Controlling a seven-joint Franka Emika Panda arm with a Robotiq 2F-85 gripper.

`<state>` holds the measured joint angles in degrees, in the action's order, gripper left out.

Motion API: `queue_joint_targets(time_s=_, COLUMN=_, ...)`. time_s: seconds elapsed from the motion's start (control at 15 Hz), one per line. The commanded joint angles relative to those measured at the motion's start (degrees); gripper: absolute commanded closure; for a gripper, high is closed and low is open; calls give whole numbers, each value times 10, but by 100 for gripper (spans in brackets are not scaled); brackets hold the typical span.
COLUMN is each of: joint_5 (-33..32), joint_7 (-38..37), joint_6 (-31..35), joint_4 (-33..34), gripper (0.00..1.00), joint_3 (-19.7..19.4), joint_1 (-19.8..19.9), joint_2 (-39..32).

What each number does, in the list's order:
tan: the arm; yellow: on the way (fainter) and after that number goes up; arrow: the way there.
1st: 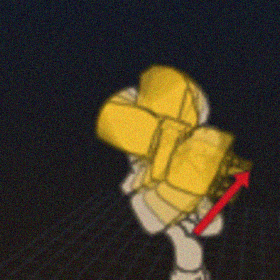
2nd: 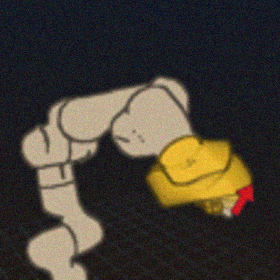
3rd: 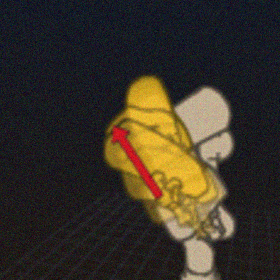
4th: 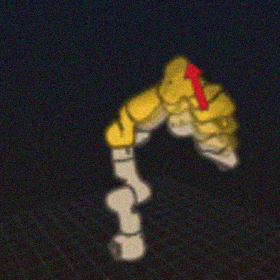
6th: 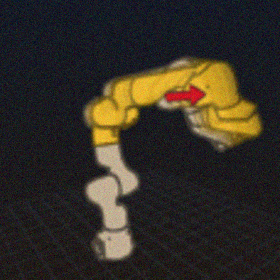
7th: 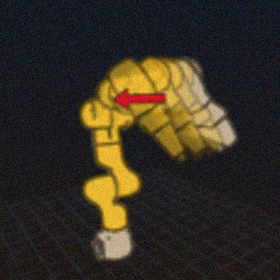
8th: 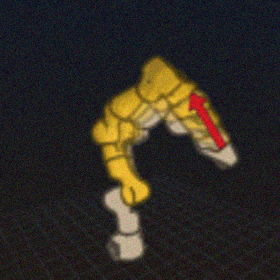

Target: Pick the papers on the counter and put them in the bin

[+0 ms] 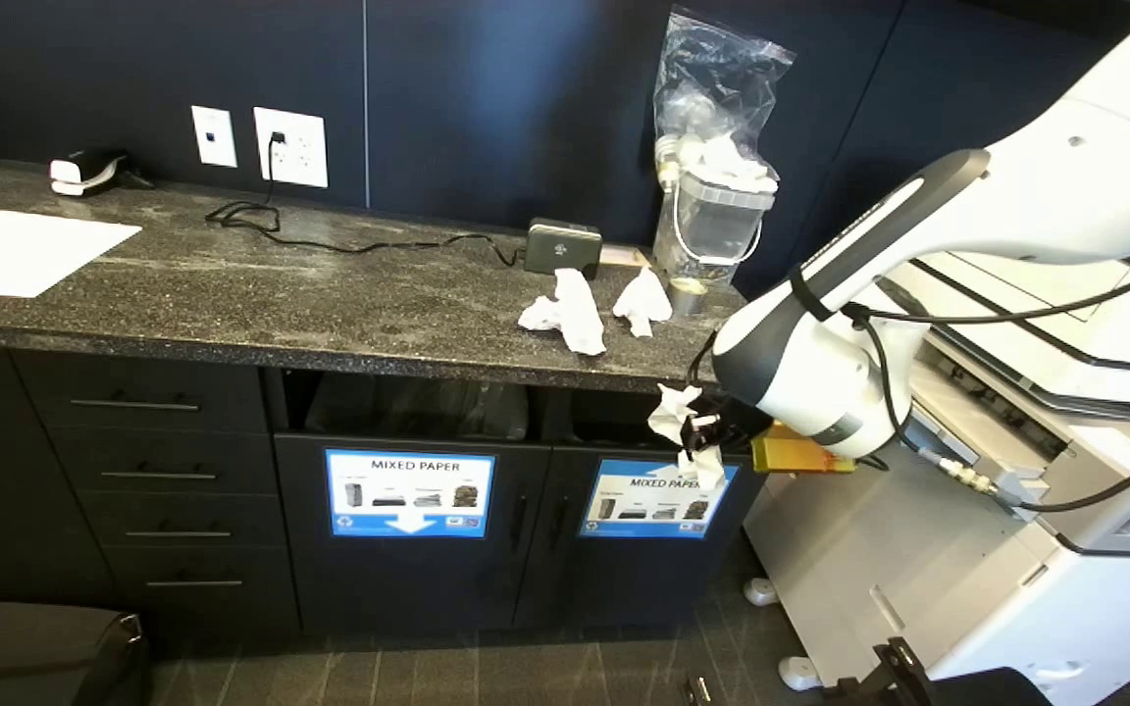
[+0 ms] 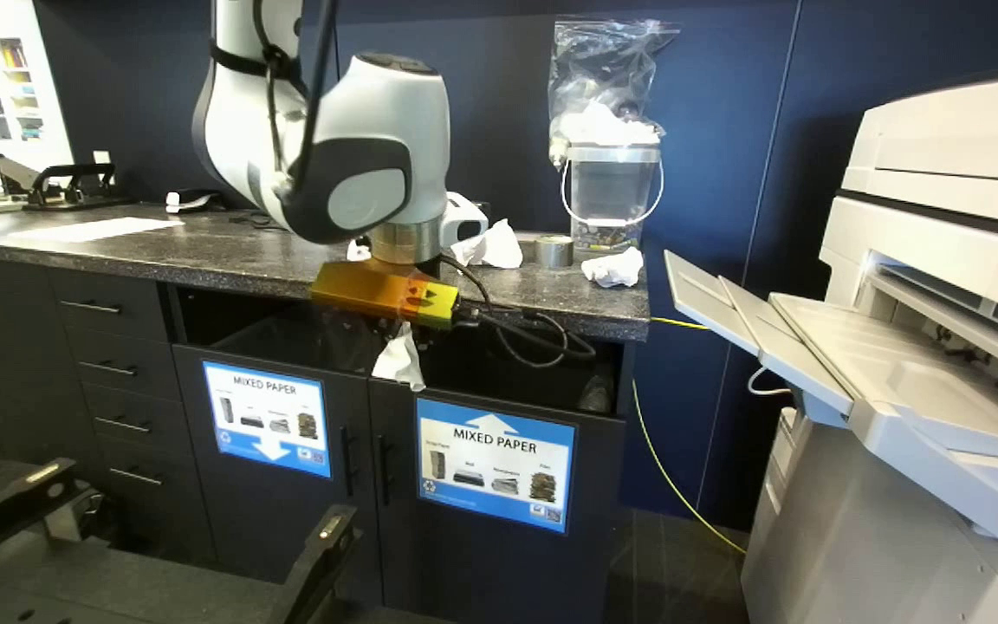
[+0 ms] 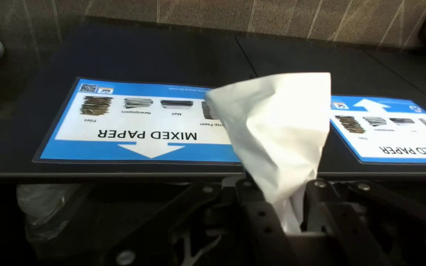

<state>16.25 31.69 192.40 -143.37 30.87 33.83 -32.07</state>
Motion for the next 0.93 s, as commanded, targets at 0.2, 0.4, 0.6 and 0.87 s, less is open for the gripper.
queue_joint_targets(time_s=0.2, joint_5=-276, joint_7=-22, joint_6=92, joint_4=63, gripper=85, joint_3=-81, joint_1=2, joint_2=-132)
queue_joint_targets(time_s=0.4, joint_5=-383, joint_7=-56, joint_6=162, joint_4=96, gripper=85, joint_3=-145, joint_1=-38, joint_2=-168)
queue_joint_targets(time_s=0.6, joint_5=-408, joint_7=-90, joint_6=247, joint_4=132, gripper=86, joint_3=-208, joint_1=-103, joint_2=-198)
queue_joint_targets(time_s=0.87, joint_5=-384, joint_7=-105, joint_6=331, joint_4=191, gripper=85, joint_3=-280, joint_1=-190, joint_2=-255)
